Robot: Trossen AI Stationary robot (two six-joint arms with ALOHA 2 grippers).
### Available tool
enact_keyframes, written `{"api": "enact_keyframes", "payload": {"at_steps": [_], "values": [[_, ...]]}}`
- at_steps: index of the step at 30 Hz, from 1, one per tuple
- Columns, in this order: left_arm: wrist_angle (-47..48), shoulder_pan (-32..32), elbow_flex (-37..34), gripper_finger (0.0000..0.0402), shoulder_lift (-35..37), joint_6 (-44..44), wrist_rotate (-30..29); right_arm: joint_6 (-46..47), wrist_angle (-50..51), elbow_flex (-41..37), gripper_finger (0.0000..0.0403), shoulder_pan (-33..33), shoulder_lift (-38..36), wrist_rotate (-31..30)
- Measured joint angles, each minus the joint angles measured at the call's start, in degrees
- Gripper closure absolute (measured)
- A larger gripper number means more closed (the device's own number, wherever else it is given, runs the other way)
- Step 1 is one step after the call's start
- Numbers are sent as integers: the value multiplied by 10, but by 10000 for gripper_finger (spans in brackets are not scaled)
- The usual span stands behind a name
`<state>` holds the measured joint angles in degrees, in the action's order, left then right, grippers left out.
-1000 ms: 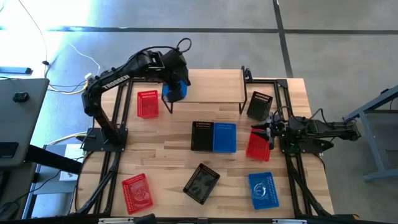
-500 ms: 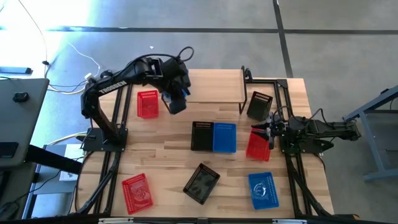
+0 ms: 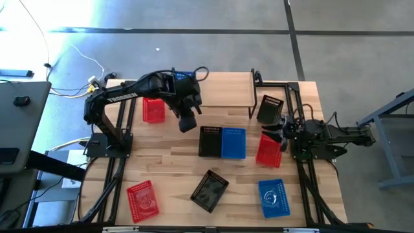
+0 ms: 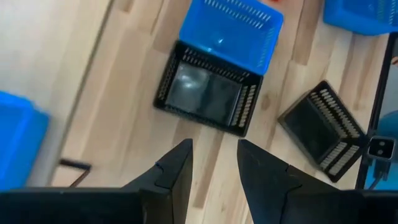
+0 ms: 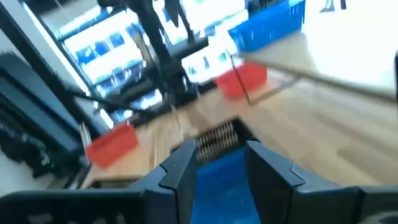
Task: Stack baskets on shelf by color
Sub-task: Put the top right black bin on the shelf
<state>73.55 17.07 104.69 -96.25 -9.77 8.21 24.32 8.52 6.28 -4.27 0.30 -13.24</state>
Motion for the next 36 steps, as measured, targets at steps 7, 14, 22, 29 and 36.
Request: {"api": "enact_keyframes", "payload": {"at_steps": [7, 14, 22, 29, 36], "values": [[-60, -28, -44, 284, 0, -18, 2, 12, -28, 16, 281, 5, 4, -47], [-86, -43, -68, 284, 0, -27, 2, -18, 80, 105, 281, 25, 46, -63], [-169, -57, -154, 284, 50, -67, 2, -17, 313, 241, 281, 62, 163, -64], [-242, -71, -231, 284, 105, -115, -3, -13, 428, 326, 281, 97, 291, -46], [-239, -86, -244, 284, 124, -111, -61, -44, 480, 358, 281, 116, 394, -2]]}}
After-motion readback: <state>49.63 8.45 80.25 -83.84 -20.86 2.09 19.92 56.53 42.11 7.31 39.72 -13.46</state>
